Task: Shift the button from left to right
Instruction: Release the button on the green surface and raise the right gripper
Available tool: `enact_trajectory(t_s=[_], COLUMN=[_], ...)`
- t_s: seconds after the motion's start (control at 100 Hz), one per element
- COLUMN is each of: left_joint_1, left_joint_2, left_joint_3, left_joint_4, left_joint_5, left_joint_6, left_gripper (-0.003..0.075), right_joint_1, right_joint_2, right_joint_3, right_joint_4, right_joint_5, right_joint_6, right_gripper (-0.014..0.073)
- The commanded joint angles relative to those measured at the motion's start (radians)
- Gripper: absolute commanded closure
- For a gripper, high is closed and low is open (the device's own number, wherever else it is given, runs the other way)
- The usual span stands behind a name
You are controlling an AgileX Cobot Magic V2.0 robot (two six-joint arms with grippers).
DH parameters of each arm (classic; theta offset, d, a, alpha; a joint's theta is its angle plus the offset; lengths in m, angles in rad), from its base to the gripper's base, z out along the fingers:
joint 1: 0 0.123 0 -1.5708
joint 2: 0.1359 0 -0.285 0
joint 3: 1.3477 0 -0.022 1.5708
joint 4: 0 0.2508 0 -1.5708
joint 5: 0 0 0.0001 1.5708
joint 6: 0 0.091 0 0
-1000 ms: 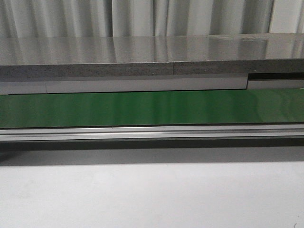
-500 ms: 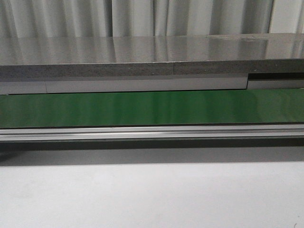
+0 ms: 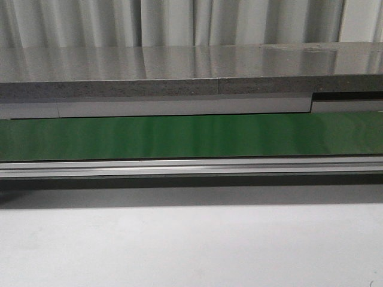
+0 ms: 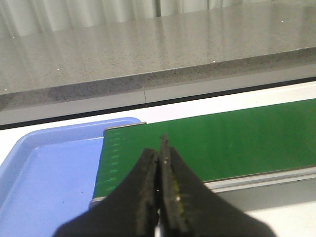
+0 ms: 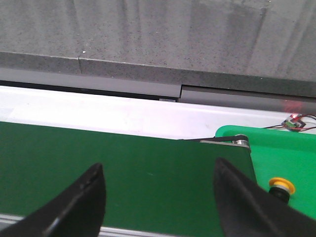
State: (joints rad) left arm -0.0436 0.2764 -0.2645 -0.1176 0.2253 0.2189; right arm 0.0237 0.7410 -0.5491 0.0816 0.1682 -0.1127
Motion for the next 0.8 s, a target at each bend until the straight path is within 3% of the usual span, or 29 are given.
enact_trajectory(t_s=[0.0, 0.3, 0.44, 0.65, 0.79], left_joint_1=[-0.009, -0.009, -0.009, -0.009, -0.009], left_joint_2=[0.01, 0.01, 0.01, 0.01, 0.01], left_joint_3=[-0.03, -0.03, -0.03, -0.03, -0.03], left_joint_4=[-0.013, -0.013, -0.013, -0.013, -0.013], left_joint_5=[-0.084, -0.084, -0.084, -0.084, -0.084], left_joint_6=[-0.002, -0.002, -0.002, -0.002, -0.002], left_gripper=[0.0739, 0.0739, 0.0739, 0.0739, 0.0739], right_joint_1=[0.002, 0.006, 0.006, 0.006, 0.006], right_joint_2=[-0.116, -0.422, -0.45, -0.45, -0.45], right_joint_3=[0.051, 0.165, 0.167, 0.167, 0.167], right_joint_4=[0.007, 0.058, 0.058, 0.058, 0.058], right_joint_5=[-0.083, -0.024, 0.01, 0.002, 0.001], right_joint_6=[-0.001, -0.001, -0.001, -0.001, -0.001], right_gripper=[0.0119, 0.0155, 0.0306, 0.0646, 0.0662])
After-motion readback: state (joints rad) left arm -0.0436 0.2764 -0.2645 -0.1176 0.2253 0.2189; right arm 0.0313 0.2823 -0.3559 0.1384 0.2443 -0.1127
